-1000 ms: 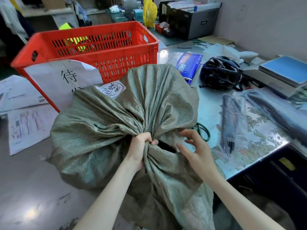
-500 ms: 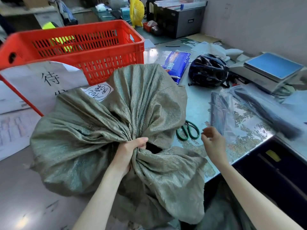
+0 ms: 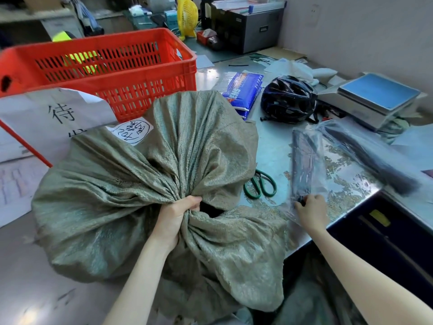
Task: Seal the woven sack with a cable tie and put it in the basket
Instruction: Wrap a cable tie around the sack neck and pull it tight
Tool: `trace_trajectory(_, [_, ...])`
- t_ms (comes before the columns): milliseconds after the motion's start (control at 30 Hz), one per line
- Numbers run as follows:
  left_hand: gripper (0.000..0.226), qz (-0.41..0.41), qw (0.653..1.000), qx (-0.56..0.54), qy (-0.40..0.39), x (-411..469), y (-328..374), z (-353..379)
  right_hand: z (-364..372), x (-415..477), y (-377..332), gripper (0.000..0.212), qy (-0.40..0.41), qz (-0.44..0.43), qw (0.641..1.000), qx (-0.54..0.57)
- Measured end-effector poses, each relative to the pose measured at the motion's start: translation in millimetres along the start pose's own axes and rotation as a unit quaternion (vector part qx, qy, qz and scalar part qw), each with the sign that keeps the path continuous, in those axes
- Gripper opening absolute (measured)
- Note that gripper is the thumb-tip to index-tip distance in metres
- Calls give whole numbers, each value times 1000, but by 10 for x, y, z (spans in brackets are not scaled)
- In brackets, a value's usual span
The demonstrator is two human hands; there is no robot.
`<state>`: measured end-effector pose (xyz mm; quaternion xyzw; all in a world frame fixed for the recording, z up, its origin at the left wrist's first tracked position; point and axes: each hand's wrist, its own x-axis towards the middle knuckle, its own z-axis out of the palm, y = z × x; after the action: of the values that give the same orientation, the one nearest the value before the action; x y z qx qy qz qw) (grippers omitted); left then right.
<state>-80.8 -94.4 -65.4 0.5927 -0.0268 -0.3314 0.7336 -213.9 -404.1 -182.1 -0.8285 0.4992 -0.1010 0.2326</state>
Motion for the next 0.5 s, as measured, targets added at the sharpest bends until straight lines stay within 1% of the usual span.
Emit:
trace_trajectory(100, [12, -2, 1000, 0, 20, 15, -12, 3, 16, -29, -25, 27, -5, -2, 1000, -20])
trace_trajectory(233, [5, 11, 1000, -26, 10, 18, -13, 15, 22, -2, -52, 15, -4, 20, 1000, 18])
trace_trajectory(267, [7, 11, 999, -34, 3, 7, 1, 29, 41, 22, -36, 15, 0, 26, 999, 29])
trace_trajectory(333, [21, 13, 999, -37, -4, -3, 7, 52, 67, 50, -7, 18, 6, 40, 998, 45])
trace_trajectory(400, [24, 17, 999, -34, 0, -4, 11, 62, 63, 40, -2, 16, 8, 51, 997, 49])
trace_trajectory(500, [34, 17, 999, -37, 6, -7, 13, 62, 31, 12, -29, 15, 3, 55, 997, 48])
